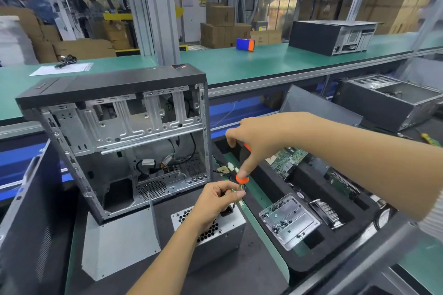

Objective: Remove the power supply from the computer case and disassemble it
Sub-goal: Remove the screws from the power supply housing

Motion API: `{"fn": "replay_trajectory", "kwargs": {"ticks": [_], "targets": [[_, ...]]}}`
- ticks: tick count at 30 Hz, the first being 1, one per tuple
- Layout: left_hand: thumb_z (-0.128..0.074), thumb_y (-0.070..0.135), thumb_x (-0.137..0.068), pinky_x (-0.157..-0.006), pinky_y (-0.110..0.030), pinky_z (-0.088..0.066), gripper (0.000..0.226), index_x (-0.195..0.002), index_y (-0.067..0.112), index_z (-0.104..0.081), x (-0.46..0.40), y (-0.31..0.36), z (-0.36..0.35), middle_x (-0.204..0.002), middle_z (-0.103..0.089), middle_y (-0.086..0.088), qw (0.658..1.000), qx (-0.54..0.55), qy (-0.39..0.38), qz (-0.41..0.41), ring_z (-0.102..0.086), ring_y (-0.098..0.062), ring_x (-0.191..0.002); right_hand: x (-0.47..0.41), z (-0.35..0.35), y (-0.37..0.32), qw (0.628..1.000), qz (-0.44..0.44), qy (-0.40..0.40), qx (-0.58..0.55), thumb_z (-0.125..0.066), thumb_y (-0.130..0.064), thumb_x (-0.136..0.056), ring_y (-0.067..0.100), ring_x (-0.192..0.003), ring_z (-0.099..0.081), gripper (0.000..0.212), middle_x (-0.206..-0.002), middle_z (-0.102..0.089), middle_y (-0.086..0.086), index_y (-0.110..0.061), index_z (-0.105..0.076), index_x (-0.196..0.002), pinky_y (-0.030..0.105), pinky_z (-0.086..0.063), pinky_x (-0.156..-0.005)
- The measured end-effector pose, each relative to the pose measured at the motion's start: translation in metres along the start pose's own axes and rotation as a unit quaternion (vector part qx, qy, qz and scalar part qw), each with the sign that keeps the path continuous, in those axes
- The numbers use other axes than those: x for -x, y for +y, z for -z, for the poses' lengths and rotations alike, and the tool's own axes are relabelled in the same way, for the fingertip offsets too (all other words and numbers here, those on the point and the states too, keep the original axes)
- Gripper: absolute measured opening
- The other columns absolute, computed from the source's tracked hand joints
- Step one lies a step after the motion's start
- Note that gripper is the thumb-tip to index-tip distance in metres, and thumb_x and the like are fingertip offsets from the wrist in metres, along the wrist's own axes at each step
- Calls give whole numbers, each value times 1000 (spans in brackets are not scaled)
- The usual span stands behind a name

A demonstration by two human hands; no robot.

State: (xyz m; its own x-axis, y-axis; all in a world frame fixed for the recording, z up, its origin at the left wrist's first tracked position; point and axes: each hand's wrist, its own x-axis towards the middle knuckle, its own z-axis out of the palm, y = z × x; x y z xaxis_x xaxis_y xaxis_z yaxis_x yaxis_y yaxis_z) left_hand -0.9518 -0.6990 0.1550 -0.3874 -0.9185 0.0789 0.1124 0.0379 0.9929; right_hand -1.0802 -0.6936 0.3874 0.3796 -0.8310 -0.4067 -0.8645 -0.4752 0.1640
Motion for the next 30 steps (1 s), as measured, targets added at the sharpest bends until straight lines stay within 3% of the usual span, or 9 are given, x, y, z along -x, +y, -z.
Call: {"fn": "replay_trajectory", "kwargs": {"ticks": [3, 6, 9, 13, 17, 20, 23, 25, 30], "targets": [[-78, 32, -78, -48, -13, -28, 16, -80, 17, -73, 0, 0, 1, -54, -28, 6, 1000, 4, -5, -1, -23, -8, -48, 0, -4, -7, 998, -57, -10, 7, -43, -67, -88, 25, -55, -67, 55, -77, -68, 15, -13, -55, -87, 31, -56, -61], [-78, 30, -79, -48, -12, -29, 12, -78, 19, -72, 1, 1, 1, -52, -28, 7, 1000, 5, -10, -1, -23, -8, -48, -6, -8, -8, 997, -10, 26, 72, -39, -31, -103, 22, -57, -62, 36, -69, -58, 8, -32, -39, -68, 32, -54, -66], [-77, 27, -81, -48, -12, -28, 10, -79, 19, -72, 1, 2, 1, -53, -28, 7, 1000, 5, -7, 0, -23, -7, -47, -5, -6, -3, 1000, 28, 2, 2, -53, -24, -95, 27, -81, -64, 10, -92, -54, 4, -17, -55, -102, 38, -53, -73], [-77, 26, -81, -48, -14, -26, 11, -79, 16, -72, 2, 2, 1, -54, -28, 6, 1000, 6, -4, 0, -21, -9, -49, 0, 0, -5, 998, 56, 0, 8, -72, -35, -82, 20, -86, -52, 51, -106, -41, 0, -26, -44, -124, 35, -44, -70], [-76, 26, -82, -48, -14, -25, 11, -78, 16, -71, 2, 1, 1, -54, -27, 4, 1000, 6, -3, -2, -20, -9, -49, 0, -3, -12, 998, -44, 45, -24, -52, -72, -78, 27, -67, -68, 67, -84, -49, 4, -9, -41, -97, 36, -55, -65], [-77, 28, -80, -48, -14, -24, 13, -77, 17, -71, 1, 1, 1, -55, -25, 4, 1000, 4, -3, 1, -20, -9, -49, -5, -7, -16, 997, -68, 36, 25, -38, -62, -93, 27, -58, -66, 58, -74, -62, 13, -6, -43, -77, 31, -51, -57], [-79, 30, -79, -48, -14, -24, 14, -77, 18, -71, 0, 0, 1, -54, -27, 6, 1000, 2, -3, 2, -20, -9, -49, -8, -6, -11, 1000, -14, 14, 24, -53, -29, -96, 23, -66, -62, 21, -95, -60, 11, -9, -48, -102, 31, -49, -57], [-78, 29, -78, -48, -14, -24, 14, -78, 17, -71, 0, 0, 1, -54, -28, 6, 1000, 1, -2, 2, -21, -9, -50, -5, -2, -9, 1000, 27, -12, 1, -62, -17, -88, 18, -75, -55, 31, -104, -44, 2, -19, -46, -115, 31, -46, -61], [-77, 26, -79, -47, -14, -25, 10, -72, 21, -71, 0, 0, 1, -56, -26, 6, 1000, 7, 6, 1, -21, -9, -50, -2, -2, -10, 999, -32, 8, -40, -63, -63, -79, 24, -64, -67, 67, -97, -57, 8, -18, -41, -123, 32, -55, -62]]}}
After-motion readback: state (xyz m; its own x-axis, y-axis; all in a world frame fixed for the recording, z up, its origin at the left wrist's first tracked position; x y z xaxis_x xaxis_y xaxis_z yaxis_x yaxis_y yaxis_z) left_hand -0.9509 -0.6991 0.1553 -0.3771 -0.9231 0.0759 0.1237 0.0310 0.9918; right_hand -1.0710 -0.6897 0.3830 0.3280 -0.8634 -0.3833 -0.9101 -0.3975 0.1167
